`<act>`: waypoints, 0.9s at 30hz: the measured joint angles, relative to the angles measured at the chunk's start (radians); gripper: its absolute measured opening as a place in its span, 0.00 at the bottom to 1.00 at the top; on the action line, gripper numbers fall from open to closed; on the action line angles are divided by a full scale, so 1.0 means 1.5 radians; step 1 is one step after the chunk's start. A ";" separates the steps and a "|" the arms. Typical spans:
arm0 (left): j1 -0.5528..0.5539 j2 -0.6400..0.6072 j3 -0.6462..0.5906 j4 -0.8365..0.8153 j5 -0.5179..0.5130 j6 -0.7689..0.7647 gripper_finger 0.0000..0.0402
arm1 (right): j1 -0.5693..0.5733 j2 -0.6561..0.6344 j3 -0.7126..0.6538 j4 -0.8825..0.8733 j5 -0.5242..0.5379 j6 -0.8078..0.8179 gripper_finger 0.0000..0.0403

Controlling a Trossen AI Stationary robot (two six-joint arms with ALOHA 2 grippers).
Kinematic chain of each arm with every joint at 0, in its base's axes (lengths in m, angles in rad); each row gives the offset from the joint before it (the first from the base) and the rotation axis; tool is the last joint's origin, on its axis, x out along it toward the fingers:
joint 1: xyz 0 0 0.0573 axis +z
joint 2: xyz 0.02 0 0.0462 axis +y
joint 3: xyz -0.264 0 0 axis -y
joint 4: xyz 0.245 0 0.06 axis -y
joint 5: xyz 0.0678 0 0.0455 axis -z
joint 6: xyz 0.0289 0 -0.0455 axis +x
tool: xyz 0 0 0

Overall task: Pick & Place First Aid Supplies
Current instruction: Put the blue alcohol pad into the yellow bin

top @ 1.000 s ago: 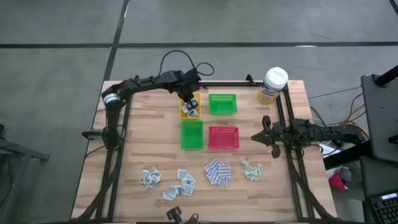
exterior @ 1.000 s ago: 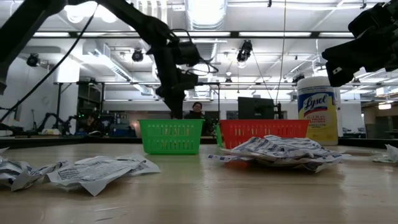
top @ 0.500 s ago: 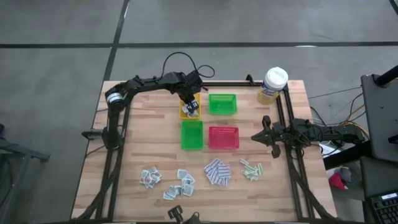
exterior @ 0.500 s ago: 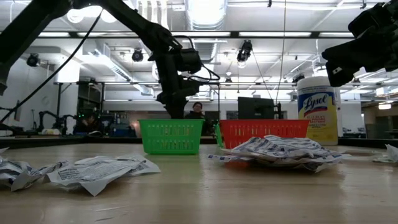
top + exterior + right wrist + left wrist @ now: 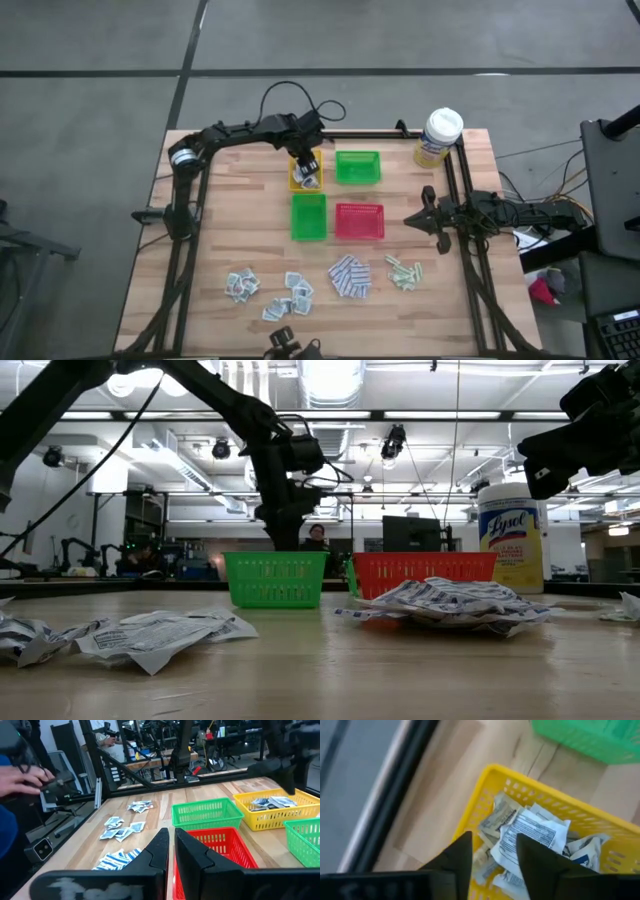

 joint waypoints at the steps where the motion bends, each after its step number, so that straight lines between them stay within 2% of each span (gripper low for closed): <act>1: 0.000 -0.008 0.004 -0.003 -0.005 0.001 0.40 | 0.000 0.000 0.000 0.000 0.000 0.000 0.07; 5: -0.008 -0.065 0.023 -0.046 -0.009 -0.015 0.45 | 0.000 0.001 0.000 0.000 0.000 0.000 0.07; 15: -0.109 -0.185 0.017 -0.243 -0.009 -0.161 0.46 | 0.000 0.000 0.000 0.000 0.000 0.000 0.07; 22: -0.218 -0.217 -0.048 -0.265 -0.007 -0.329 0.46 | 0.000 0.000 0.000 0.000 0.000 0.000 0.07; 27: -0.323 -0.230 -0.097 -0.250 -0.007 -0.470 0.46 | 0.000 0.000 0.000 0.000 0.000 0.000 0.07</act>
